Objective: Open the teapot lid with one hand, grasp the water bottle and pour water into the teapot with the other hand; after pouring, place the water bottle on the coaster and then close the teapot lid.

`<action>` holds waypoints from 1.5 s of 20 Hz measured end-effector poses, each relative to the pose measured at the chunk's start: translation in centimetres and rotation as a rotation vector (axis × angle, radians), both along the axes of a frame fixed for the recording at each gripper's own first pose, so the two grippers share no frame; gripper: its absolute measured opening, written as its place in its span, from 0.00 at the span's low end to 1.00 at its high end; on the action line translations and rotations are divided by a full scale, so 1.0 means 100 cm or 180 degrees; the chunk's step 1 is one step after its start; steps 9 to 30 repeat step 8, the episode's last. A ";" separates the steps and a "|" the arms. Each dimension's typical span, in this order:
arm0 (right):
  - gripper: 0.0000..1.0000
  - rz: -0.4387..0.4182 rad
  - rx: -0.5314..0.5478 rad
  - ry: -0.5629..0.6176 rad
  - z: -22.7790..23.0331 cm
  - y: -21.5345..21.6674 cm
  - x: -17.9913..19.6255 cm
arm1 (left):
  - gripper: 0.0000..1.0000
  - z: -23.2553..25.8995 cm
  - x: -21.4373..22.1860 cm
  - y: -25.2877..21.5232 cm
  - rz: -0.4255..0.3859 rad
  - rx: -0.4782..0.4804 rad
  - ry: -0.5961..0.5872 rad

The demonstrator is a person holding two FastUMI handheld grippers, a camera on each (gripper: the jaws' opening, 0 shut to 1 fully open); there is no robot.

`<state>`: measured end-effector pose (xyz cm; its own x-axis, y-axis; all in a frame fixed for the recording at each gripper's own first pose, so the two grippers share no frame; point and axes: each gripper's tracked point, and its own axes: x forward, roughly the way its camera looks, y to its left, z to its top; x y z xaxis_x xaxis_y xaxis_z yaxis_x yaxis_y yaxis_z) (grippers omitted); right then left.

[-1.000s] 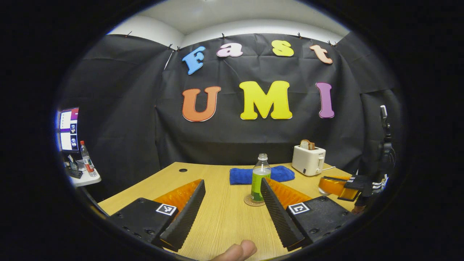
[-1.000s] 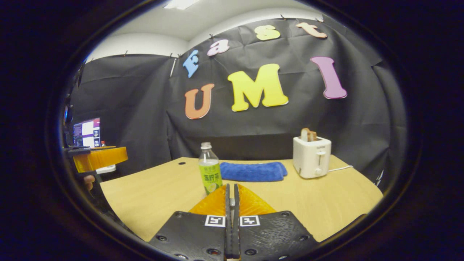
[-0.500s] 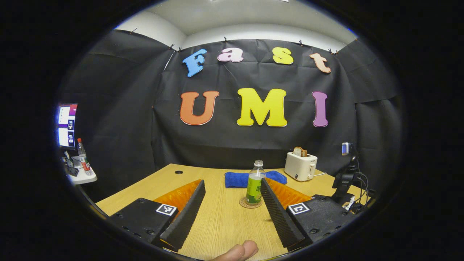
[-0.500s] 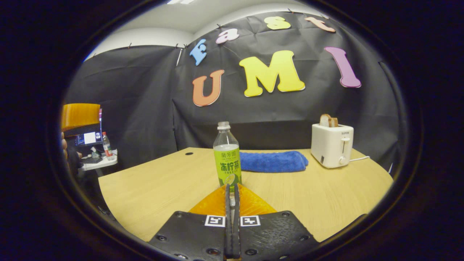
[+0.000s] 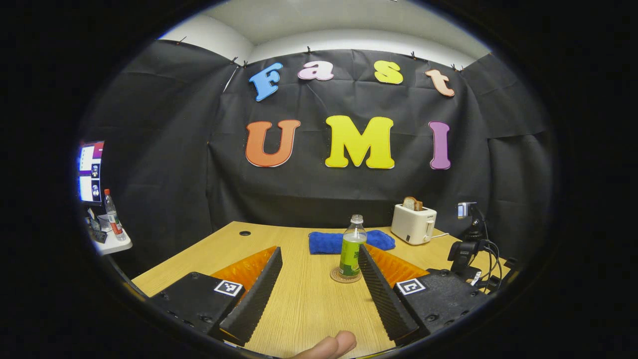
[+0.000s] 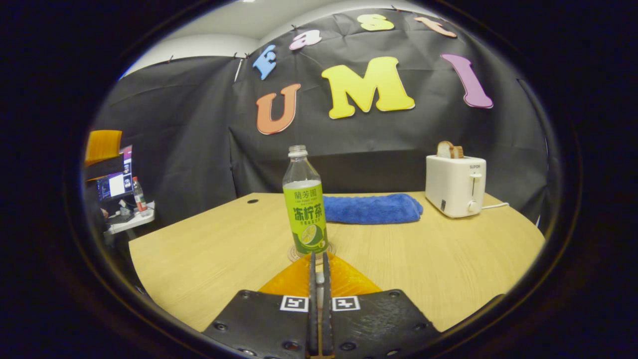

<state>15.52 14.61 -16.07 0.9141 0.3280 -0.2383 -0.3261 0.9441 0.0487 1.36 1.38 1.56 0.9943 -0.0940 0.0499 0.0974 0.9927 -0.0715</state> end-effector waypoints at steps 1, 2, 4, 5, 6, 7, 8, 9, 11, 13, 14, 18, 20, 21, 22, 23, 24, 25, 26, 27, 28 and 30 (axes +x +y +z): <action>0.08 -0.0016 -0.0013 -0.0031 0.002 -0.001 0.000 | 0.96 0.000 0.000 -0.002 -0.0014 0.0017 -0.0004; 0.07 -0.0037 -0.0027 -0.0071 0.006 -0.003 -0.001 | 0.96 0.001 0.000 -0.003 -0.0024 0.0039 -0.0012; 0.24 -0.0007 -0.0047 -0.0109 0.011 0.001 -0.006 | 0.96 0.001 -0.003 -0.003 -0.0031 0.0070 -0.0016; 0.28 0.0005 -0.0074 -0.0121 0.013 0.002 -0.008 | 0.96 0.000 -0.002 -0.006 -0.0040 0.0079 -0.0021; 0.28 0.0007 -0.0098 -0.0148 0.017 0.002 -0.009 | 0.96 -0.001 0.001 -0.007 -0.0048 0.0091 -0.0014; 0.33 0.0013 -0.0131 -0.0175 0.020 0.004 -0.012 | 0.96 -0.001 0.000 -0.008 -0.0043 0.0098 -0.0007; 0.32 0.0004 -0.0170 -0.0205 0.024 0.004 -0.015 | 0.96 -0.002 -0.001 -0.007 -0.0028 0.0103 -0.0002; 0.32 0.0004 -0.0170 -0.0205 0.024 0.004 -0.015 | 0.96 -0.002 -0.001 -0.007 -0.0028 0.0103 -0.0002; 0.32 0.0004 -0.0170 -0.0205 0.024 0.004 -0.015 | 0.96 -0.002 -0.001 -0.007 -0.0028 0.0103 -0.0002; 0.32 0.0004 -0.0170 -0.0205 0.024 0.004 -0.015 | 0.96 -0.002 -0.001 -0.007 -0.0028 0.0103 -0.0002; 0.32 0.0004 -0.0170 -0.0205 0.024 0.004 -0.015 | 0.96 -0.002 -0.001 -0.007 -0.0028 0.0103 -0.0002; 0.32 0.0004 -0.0170 -0.0205 0.024 0.004 -0.015 | 0.96 -0.002 -0.001 -0.007 -0.0028 0.0103 -0.0002; 0.32 0.0004 -0.0170 -0.0205 0.024 0.004 -0.015 | 0.96 -0.002 -0.001 -0.007 -0.0028 0.0103 -0.0002; 0.32 0.0004 -0.0170 -0.0205 0.024 0.004 -0.015 | 0.96 -0.002 -0.001 -0.007 -0.0028 0.0103 -0.0002; 0.32 0.0004 -0.0170 -0.0205 0.024 0.004 -0.015 | 0.96 -0.002 -0.001 -0.007 -0.0028 0.0103 -0.0002; 0.32 0.0004 -0.0170 -0.0205 0.024 0.004 -0.015 | 0.96 -0.002 -0.001 -0.007 -0.0028 0.0103 -0.0002; 0.32 0.0004 -0.0170 -0.0205 0.024 0.004 -0.015 | 0.96 -0.002 -0.001 -0.007 -0.0028 0.0103 -0.0002; 0.32 0.0004 -0.0170 -0.0205 0.024 0.004 -0.015 | 0.96 -0.002 -0.001 -0.007 -0.0028 0.0103 -0.0002; 0.32 0.0004 -0.0170 -0.0205 0.024 0.004 -0.015 | 0.96 -0.002 -0.001 -0.007 -0.0028 0.0103 -0.0002; 0.32 0.0004 -0.0170 -0.0205 0.024 0.004 -0.015 | 0.96 -0.002 -0.001 -0.007 -0.0028 0.0103 -0.0002; 0.32 0.0004 -0.0170 -0.0205 0.024 0.004 -0.015 | 0.96 -0.002 -0.001 -0.007 -0.0028 0.0103 -0.0002; 0.32 0.0004 -0.0170 -0.0205 0.024 0.004 -0.015 | 0.96 -0.002 -0.001 -0.007 -0.0028 0.0103 -0.0002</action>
